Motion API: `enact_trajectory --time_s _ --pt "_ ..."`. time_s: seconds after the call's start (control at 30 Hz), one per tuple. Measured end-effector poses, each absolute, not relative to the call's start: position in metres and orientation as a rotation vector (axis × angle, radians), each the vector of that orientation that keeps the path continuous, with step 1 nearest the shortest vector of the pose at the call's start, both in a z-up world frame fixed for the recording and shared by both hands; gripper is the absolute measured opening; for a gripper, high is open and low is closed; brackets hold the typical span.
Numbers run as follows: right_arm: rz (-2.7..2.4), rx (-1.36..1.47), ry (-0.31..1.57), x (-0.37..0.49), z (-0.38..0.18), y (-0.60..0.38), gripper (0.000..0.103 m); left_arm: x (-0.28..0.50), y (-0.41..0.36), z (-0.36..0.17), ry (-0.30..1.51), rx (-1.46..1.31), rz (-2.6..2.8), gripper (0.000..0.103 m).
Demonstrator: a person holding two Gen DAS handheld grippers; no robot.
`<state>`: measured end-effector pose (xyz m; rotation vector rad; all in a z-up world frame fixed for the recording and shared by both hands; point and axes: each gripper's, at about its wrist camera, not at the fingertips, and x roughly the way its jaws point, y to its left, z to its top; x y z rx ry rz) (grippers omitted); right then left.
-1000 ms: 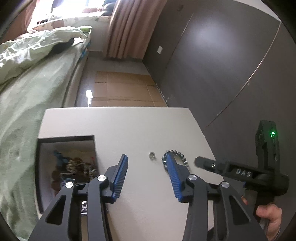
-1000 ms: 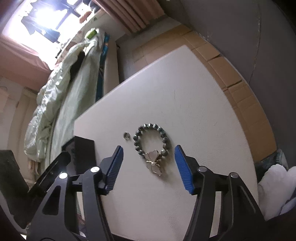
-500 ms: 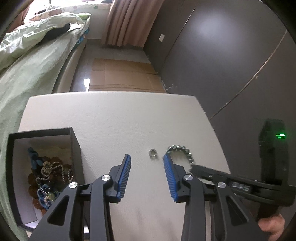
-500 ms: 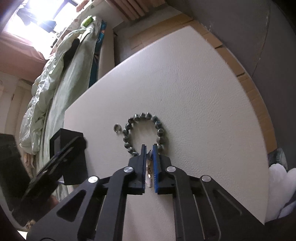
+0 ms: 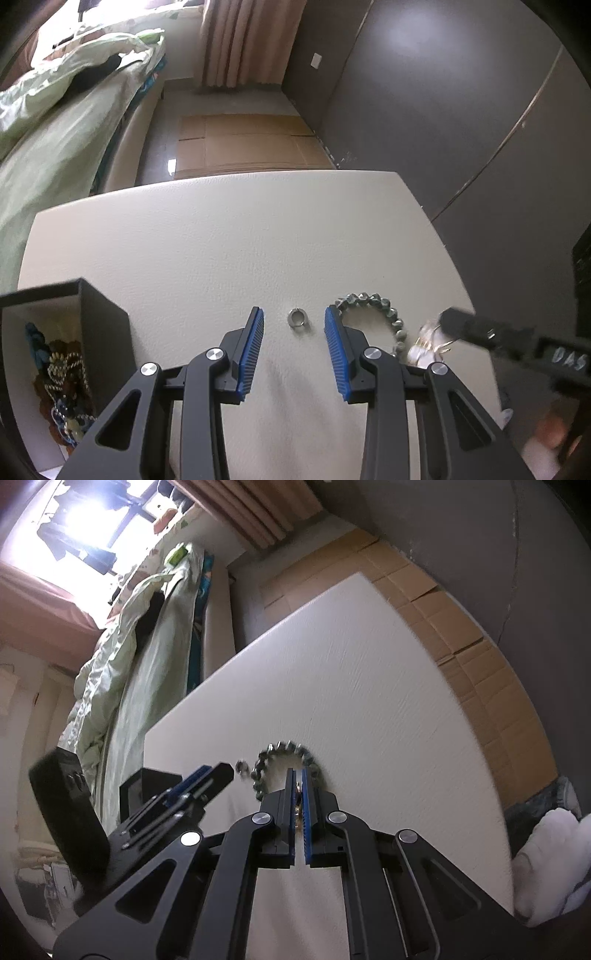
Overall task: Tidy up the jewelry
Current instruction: 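Grasp the small silver ring with the left tool while the right grasps the white butterfly pendant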
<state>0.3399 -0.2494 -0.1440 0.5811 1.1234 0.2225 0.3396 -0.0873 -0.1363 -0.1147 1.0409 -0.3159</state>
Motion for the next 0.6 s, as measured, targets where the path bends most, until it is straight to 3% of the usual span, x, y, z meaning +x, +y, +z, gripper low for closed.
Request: enact_trajectory --time_s 0.43,0.53,0.6 --pt "0.249 0.615 1.091 0.338 -0.138 -0.258 0.005 0.336 -0.111 -0.151 1.023 0.037 -0.272 0.028" --pt "0.249 0.620 1.081 0.336 -0.135 -0.261 0.005 0.336 -0.115 -0.152 1.008 0.083 -0.242 0.010" --pt "0.251 0.623 1.077 0.335 -0.134 -0.262 0.005 0.338 -0.113 -0.152 1.014 0.070 -0.255 0.010"
